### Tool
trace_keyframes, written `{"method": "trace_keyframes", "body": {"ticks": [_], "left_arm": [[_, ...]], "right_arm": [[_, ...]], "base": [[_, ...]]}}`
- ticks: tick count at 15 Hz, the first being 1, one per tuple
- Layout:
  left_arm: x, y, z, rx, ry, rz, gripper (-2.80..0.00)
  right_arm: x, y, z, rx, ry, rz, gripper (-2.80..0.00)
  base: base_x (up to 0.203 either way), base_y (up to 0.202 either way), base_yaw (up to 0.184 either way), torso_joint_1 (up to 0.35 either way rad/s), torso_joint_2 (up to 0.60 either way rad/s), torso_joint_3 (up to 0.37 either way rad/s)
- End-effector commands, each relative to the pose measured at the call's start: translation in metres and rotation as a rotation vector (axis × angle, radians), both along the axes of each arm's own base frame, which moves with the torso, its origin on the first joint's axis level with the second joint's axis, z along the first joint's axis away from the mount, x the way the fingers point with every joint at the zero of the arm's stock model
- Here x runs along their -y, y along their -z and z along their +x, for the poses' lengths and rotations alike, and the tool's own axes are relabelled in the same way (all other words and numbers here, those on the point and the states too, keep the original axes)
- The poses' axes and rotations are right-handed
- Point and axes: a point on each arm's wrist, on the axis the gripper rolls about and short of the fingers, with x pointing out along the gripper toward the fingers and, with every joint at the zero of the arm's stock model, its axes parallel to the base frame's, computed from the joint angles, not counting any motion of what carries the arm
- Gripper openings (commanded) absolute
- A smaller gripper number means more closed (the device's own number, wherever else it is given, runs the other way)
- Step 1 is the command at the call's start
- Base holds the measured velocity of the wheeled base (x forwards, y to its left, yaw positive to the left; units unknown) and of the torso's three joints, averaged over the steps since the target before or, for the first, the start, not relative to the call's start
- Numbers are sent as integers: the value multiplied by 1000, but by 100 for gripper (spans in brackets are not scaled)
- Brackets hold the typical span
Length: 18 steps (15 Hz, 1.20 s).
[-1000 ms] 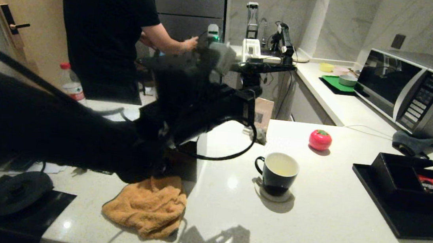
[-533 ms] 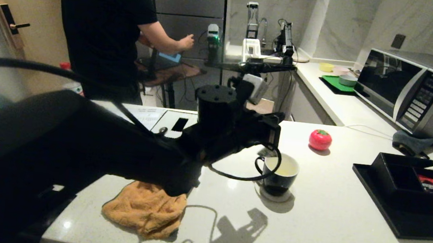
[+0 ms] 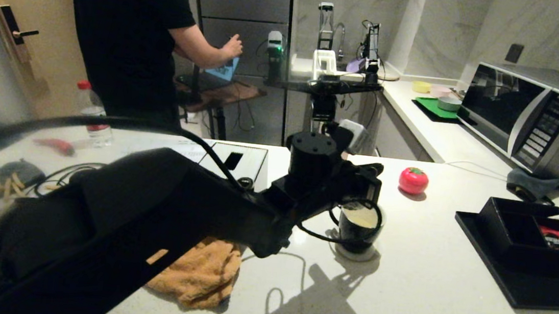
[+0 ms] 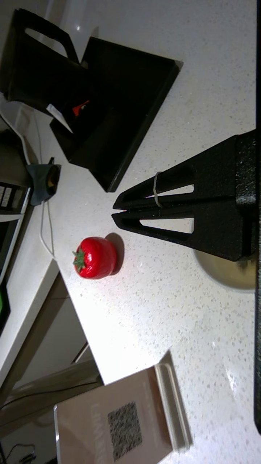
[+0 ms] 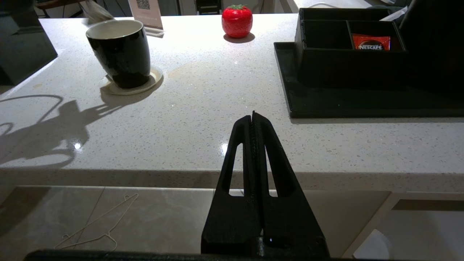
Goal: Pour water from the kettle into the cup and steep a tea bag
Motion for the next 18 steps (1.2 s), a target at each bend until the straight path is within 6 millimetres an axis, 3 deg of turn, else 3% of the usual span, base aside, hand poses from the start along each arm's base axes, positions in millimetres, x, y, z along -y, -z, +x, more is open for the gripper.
{"method": "trace_keyframes", "body": {"ticks": [1, 9, 18], "left_arm": [[8, 17, 4, -15, 6, 14, -280], [22, 48, -2, -51, 6, 55, -280], [25, 61, -3, -67, 9, 74, -280]], "right_arm": [[0, 0, 0, -1, 0, 0, -280], [0, 0, 0, -1, 0, 0, -280], [0, 0, 0, -3, 0, 0, -280]], "base": [[0, 0, 0, 0, 0, 0], [0, 0, 0, 0, 0, 0], [0, 0, 0, 0, 0, 0]]}}
